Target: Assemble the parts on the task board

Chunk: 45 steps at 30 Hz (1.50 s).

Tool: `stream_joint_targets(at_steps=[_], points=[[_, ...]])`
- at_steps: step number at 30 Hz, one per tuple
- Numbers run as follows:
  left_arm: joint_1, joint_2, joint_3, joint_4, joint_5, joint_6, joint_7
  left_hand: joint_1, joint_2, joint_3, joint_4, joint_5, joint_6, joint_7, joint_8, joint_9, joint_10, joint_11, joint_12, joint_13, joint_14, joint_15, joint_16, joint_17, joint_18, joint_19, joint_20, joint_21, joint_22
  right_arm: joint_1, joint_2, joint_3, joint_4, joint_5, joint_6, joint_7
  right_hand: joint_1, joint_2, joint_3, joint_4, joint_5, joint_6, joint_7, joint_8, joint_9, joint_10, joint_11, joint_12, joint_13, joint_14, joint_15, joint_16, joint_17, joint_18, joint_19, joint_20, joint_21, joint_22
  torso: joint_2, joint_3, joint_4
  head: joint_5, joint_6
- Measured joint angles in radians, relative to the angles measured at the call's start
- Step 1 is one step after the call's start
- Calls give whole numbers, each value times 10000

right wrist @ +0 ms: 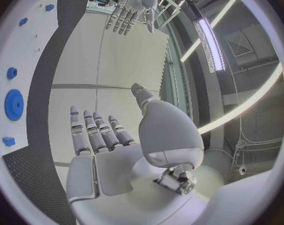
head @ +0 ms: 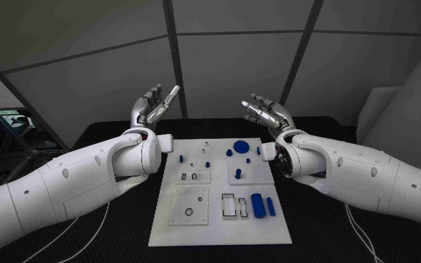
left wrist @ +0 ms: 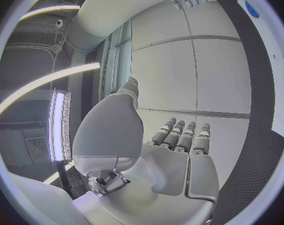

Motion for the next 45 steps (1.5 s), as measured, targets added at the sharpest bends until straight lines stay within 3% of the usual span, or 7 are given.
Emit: stream_joint_targets(at_steps=[11,16,22,25,26,34,45], points=[[-7,-315,-83,-103,137,425,143,909,767,666,31,42,1533,102,299,169,1898,618,359,193,2939,606,715,356,0,1941,345,1025,519,79,-141,43,-692,-2769,1043,-649,1394,-30,-174,-665,-614,3040,245,529,263,3409,-174,621,194,3293,-260,553,182,311,1690,40,674,272,16,-23,-2,-1,-84],[-7,-414,-113,17,149,650,148,1381,967,1121,-155,42,4852,452,1137,525,5902,727,1310,511,6722,175,1816,769,8,5723,277,2976,1375,84,-156,46,-759,-4697,1141,-926,1797,44,-92,-965,-648,4788,527,724,322,4929,-469,800,195,4787,-601,778,228,468,2536,-108,1118,406,73,-37,-2,41,-133],[-7,-704,-117,265,-155,980,104,1462,1048,1042,-509,41,6072,742,1394,531,7449,351,1692,513,8322,-271,2074,1039,615,7134,-63,3739,1620,207,-197,47,-786,-6610,1273,-1315,1977,15,205,-1262,-533,5995,706,724,320,6105,-760,800,195,6069,-956,929,298,623,3293,-360,1539,523,178,-47,7,64,-99],[-7,-855,-117,484,-405,1182,9,1517,1103,1038,-720,41,6322,840,1394,474,7834,240,1693,486,8827,-419,2128,1191,606,7528,-207,3966,1694,279,-204,48,-801,-7510,1364,-1573,1977,15,364,-1410,-457,6364,622,723,320,6524,-870,748,194,6569,-1100,971,343,623,3612,-477,1724,577,244,-53,27,64,-91],[-7,-910,-116,566,-463,1247,-27,1566,1152,1047,-782,41,6391,826,1394,456,7904,215,1693,475,8933,-449,2128,1230,47,7631,-245,4034,1719,318,-202,48,-810,-7787,1404,-1665,1999,-7,446,-1434,-437,6465,594,723,320,6635,-910,710,194,6734,-1155,1009,373,622,3696,-559,1796,602,282,-57,36,65,-83],[-7,-1463,-116,1424,-750,1686,-331,1616,1203,1081,-1032,40,6500,786,1325,400,8042,143,1594,434,9148,-536,2050,1369,703,7849,-352,4233,1791,655,-138,56,-808,-10087,2075,-2786,1951,-175,896,-1612,-381,7059,346,663,319,7406,-1226,497,205,8307,-1621,1391,755,621,4779,-1032,2613,948,580,-93,99,-3,-32],[-19,-1926,-116,2453,-957,2031,-573,1655,1163,971,-1197,39,6470,816,1160,366,7996,189,1342,406,9148,-536,1802,1418,690,7891,-365,4337,1827,933,137,59,-783,-12348,3046,-4129,1687,-808,1196,-1459,-341,7344,211,343,312,7450,-1425,265,212,9840,-2202,5315,3375,619,6281,-1898,5651,2676,1195,-149,190,-100,328]])
